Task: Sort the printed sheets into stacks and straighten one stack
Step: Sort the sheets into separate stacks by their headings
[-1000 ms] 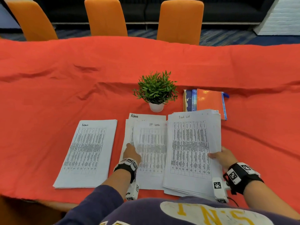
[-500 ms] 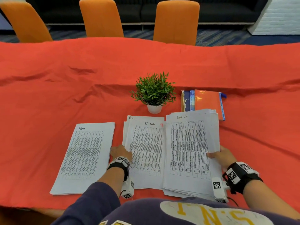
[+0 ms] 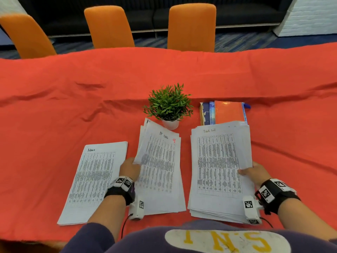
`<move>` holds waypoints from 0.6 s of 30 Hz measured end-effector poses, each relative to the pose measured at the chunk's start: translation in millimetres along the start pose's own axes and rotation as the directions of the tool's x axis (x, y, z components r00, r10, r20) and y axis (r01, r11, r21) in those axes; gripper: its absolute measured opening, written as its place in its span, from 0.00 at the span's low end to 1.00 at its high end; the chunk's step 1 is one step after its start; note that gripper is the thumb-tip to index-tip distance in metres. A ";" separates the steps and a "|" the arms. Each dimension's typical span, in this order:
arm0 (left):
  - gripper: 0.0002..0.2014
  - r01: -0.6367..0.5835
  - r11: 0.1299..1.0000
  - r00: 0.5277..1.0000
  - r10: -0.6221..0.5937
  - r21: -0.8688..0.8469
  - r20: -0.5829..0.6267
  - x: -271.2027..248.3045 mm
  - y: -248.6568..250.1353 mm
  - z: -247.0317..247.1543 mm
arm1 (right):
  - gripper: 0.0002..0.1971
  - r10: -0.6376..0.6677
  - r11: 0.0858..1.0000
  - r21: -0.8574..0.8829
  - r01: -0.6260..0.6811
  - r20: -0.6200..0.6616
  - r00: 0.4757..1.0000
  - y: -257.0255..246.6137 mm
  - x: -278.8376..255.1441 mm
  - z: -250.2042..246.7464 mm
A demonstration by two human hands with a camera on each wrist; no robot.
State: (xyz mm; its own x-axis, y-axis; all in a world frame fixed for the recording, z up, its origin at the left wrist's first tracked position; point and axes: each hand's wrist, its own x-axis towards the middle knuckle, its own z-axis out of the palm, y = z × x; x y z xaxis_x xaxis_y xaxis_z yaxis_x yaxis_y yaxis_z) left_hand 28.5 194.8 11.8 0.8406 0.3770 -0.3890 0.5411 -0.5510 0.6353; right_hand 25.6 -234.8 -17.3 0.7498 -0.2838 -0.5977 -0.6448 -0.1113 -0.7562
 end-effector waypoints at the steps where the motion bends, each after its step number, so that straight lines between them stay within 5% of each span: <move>1: 0.13 -0.037 0.999 0.999 0.037 0.022 -0.020 -2.9 1.8 -6.1 | 0.24 -0.002 1.000 0.016 0.002 -0.016 1.000 -1.0 1.4 -3.6; 5: 0.09 -0.150 0.988 0.988 0.150 0.029 -0.024 -14.7 9.9 -31.1 | 0.26 -0.005 0.997 0.071 0.008 -0.051 0.999 -7.3 4.3 -17.0; 12: 0.10 -0.194 0.929 0.976 0.216 -0.316 0.038 -33.4 57.6 -32.6 | 0.20 -0.069 0.976 0.206 0.068 -0.003 0.998 -26.4 -9.1 -13.1; 18: 0.14 0.048 0.877 0.965 0.082 -0.477 0.248 -25.9 77.4 29.1 | 0.17 -0.117 0.944 0.327 0.049 0.193 0.974 -33.1 -21.4 19.3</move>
State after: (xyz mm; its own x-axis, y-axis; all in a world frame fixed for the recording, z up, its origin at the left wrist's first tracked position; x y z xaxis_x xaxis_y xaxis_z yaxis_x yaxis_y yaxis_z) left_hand 49.4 120.7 51.6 0.8622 0.1338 -0.4886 0.5029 -0.1099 0.8573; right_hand 33.8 -206.7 15.4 0.8347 -0.0797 -0.5448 -0.5234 0.1924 -0.8301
